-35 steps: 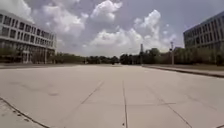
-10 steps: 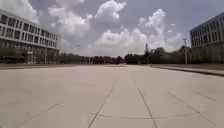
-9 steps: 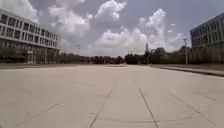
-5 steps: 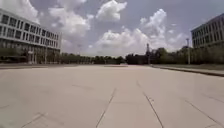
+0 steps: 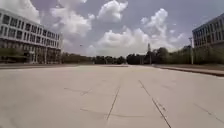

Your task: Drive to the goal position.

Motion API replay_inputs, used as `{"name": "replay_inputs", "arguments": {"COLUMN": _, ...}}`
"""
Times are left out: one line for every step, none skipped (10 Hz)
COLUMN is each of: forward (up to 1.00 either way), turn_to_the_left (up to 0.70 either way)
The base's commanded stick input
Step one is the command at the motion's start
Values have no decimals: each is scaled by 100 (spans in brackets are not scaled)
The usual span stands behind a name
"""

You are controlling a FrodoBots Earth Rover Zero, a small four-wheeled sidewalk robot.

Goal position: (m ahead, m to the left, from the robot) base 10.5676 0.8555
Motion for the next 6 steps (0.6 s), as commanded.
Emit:
{"name": "replay_inputs", "arguments": {"forward": 70, "turn_to_the_left": 1}}
{"name": "replay_inputs", "arguments": {"forward": 70, "turn_to_the_left": 1}}
{"name": "replay_inputs", "arguments": {"forward": 70, "turn_to_the_left": 1}}
{"name": "replay_inputs", "arguments": {"forward": 70, "turn_to_the_left": 1}}
{"name": "replay_inputs", "arguments": {"forward": 70, "turn_to_the_left": 1}}
{"name": "replay_inputs", "arguments": {"forward": 70, "turn_to_the_left": 1}}
